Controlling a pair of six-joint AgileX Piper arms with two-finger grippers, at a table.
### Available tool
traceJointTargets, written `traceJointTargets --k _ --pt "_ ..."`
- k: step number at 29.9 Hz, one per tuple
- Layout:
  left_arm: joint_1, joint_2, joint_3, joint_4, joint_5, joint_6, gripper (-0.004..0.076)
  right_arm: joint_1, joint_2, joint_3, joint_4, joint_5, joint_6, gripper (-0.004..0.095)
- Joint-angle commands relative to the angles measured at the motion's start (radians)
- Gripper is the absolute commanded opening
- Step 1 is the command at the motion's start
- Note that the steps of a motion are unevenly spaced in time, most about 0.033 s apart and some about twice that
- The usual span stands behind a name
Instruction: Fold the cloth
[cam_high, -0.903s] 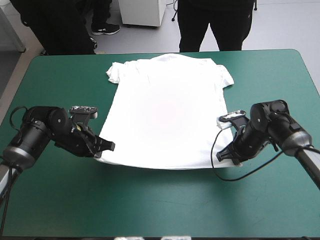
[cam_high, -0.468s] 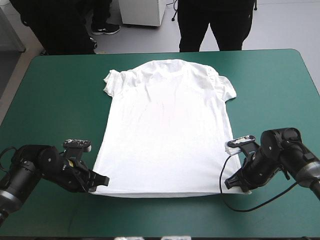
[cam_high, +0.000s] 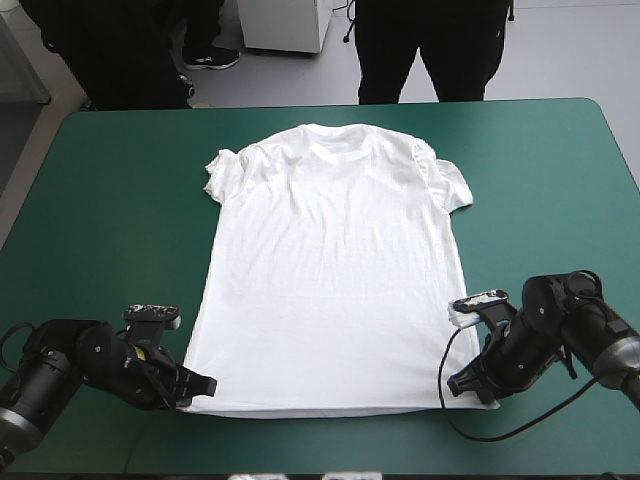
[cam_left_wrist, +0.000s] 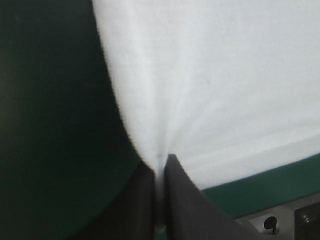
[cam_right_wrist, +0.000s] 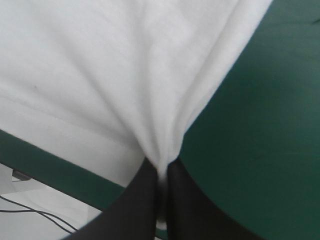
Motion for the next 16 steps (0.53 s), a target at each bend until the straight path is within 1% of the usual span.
traceJointTargets --k 1,5,7,8,10,12,14,16 --pt "-0.007 -0.013 -0.008 -0.019 -0.049 -0.007 0.0018 -0.001 -0.026 -0.019 0.010 -0.003 -0.027 0.0095" --pt "-0.007 0.000 0.005 -0.019 -0.051 -0.007 0.0164 -0.001 -0.026 -0.019 0.010 -0.003 -0.031 0.0297" --pt "-0.007 0.004 0.007 -0.016 -0.039 -0.007 0.0231 -0.001 -0.026 -0.019 0.010 -0.003 -0.031 0.0367" --pt "-0.007 0.004 0.007 -0.016 -0.029 -0.007 0.0256 -0.001 -0.026 -0.019 0.008 -0.003 -0.031 0.0413" --pt "-0.005 0.002 0.007 -0.015 -0.008 0.019 0.0293 -0.001 -0.026 -0.027 -0.004 -0.003 -0.031 0.0470" --pt "-0.005 0.002 0.001 -0.015 0.022 0.023 0.0334 -0.001 -0.027 -0.052 -0.043 -0.001 -0.031 0.0506" --pt "-0.005 0.002 -0.027 -0.015 0.050 0.023 0.0365 -0.001 -0.027 -0.098 -0.092 0.011 -0.009 0.0511" --pt "-0.005 0.002 -0.099 -0.015 0.075 0.019 0.0385 -0.001 -0.027 -0.156 -0.138 0.016 0.019 0.0511"
